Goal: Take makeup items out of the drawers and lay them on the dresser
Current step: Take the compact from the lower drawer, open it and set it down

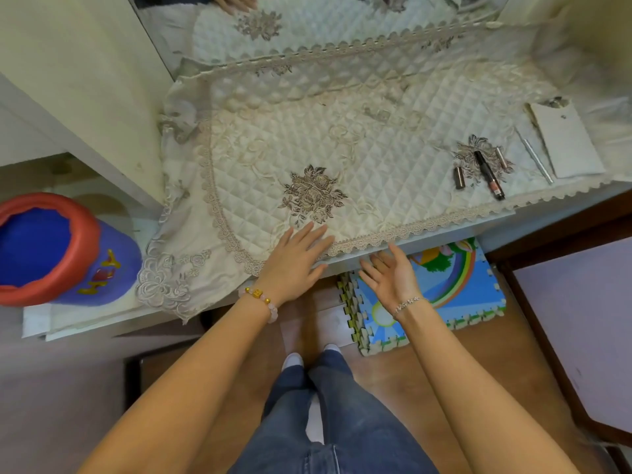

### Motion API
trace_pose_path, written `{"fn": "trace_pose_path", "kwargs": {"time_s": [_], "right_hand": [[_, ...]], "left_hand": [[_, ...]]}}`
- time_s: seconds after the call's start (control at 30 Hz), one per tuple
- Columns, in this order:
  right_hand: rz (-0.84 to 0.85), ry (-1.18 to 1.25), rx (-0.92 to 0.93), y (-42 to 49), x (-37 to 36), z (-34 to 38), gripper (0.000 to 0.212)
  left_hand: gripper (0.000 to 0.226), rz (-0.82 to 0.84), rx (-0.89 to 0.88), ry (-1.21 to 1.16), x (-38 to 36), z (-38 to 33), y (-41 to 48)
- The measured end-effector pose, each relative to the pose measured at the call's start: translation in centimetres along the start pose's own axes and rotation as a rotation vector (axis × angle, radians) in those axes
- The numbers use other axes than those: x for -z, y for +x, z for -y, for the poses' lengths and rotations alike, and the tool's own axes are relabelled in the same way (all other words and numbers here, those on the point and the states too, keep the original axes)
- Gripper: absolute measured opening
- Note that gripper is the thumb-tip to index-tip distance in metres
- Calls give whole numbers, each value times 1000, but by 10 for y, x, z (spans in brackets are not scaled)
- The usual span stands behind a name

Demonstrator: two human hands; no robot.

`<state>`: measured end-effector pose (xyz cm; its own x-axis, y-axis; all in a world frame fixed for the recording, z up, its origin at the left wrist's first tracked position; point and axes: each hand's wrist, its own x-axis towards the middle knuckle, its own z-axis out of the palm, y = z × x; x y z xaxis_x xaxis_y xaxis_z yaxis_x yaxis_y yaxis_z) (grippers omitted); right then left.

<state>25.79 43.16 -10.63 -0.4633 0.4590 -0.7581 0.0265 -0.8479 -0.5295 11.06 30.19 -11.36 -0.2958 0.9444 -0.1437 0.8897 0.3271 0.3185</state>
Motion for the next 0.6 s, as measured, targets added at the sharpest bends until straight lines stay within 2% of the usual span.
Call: {"fn": "trace_pose_path", "kwargs": {"time_s": [0.17, 0.27, 0.43, 0.6], "right_hand": [[14, -515, 70, -18, -6, 7, 35], [70, -897, 304, -30, -21, 12, 25], [200, -1380, 783, -37, -54, 15, 48], [481, -1694, 971, -30, -79, 1, 58]], "left_hand": [[48, -73, 38, -38, 6, 3, -18], [47, -133, 107, -34, 9, 7, -40], [48, -301, 268, -22, 17, 11, -84], [50, -484, 514, -60, 19, -3, -138]]}}
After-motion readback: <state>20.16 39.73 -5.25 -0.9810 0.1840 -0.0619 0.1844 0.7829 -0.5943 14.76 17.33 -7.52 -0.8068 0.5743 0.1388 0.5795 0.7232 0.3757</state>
